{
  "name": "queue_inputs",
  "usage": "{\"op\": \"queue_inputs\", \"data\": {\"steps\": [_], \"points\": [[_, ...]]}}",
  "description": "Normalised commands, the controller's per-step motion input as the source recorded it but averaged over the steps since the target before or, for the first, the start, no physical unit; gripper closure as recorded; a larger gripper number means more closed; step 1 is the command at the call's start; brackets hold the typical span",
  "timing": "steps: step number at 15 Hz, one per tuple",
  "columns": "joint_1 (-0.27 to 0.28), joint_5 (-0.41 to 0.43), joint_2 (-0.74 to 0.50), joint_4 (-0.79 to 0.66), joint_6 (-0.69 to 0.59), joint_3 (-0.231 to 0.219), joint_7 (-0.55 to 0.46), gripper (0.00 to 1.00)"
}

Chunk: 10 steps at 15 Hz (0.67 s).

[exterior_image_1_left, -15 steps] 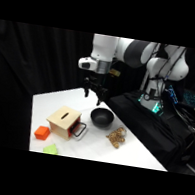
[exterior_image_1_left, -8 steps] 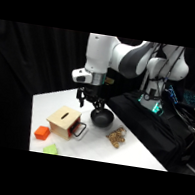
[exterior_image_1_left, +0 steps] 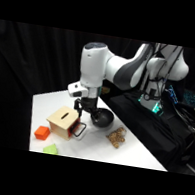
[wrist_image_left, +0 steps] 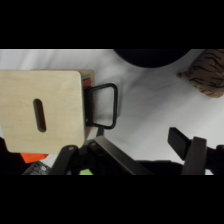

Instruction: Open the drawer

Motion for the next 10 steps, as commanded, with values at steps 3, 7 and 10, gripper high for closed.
{"op": "queue_inputs", "data": {"steps": [3, 7, 10], "points": [[-0.011, -0.132, 0.23, 0.15, 0.15, 0.036, -0.03, 0.0], [0.018, -0.184, 0.21, 0.12, 0.2, -0.003, 0.08, 0.0], [0.047, -0.195, 0.17, 0.1, 0.22, -0.036, 0.15, 0.0]]}}
